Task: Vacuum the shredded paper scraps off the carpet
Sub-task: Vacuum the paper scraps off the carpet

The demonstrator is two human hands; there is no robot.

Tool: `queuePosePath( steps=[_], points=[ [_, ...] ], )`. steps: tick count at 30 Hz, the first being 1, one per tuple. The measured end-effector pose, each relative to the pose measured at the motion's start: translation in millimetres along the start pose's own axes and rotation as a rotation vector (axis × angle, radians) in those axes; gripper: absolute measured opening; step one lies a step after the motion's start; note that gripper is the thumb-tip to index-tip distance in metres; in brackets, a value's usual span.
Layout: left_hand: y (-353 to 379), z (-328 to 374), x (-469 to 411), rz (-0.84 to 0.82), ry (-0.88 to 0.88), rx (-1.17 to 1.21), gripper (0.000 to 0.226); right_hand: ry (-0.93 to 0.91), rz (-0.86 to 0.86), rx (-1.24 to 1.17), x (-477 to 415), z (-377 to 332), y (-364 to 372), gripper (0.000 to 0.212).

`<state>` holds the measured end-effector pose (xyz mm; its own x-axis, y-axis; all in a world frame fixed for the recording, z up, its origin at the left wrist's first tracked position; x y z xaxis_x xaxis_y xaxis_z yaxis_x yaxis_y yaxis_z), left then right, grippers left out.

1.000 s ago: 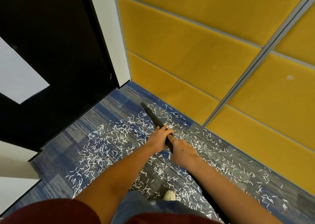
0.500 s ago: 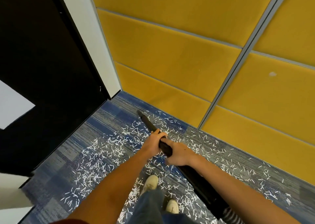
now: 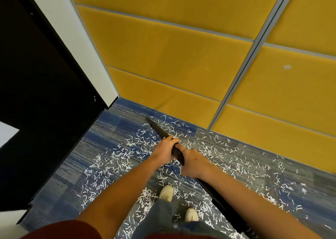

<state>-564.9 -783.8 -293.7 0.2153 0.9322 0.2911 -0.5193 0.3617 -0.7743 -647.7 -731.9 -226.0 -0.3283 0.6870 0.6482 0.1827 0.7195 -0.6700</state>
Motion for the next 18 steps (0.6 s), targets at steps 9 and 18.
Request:
queuePosePath(
  steps=[9, 18],
  points=[
    [1.9, 17.7, -8.6, -0.075, 0.089, 0.002, 0.042, 0.059, 0.053, 0.007, 5.9, 3.0, -5.6, 0.077],
    [18.9, 44.6, -12.0, -0.156, 0.163, 0.009, 0.041, 0.103, 0.065, -0.01, 18.9, 25.6, -4.3, 0.078]
  ],
)
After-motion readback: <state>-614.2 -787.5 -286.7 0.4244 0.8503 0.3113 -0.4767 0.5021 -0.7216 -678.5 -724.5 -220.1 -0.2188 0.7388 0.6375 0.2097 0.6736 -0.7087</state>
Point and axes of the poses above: each hand's wrist, its own x-axis away from the middle knuckle, its own y-axis out of the palm, z = x × y, the point moved 9 cm from there along -x, towards the middle knuckle, and after that the axes turned 5 degrees about x, right-handed, at the moved point
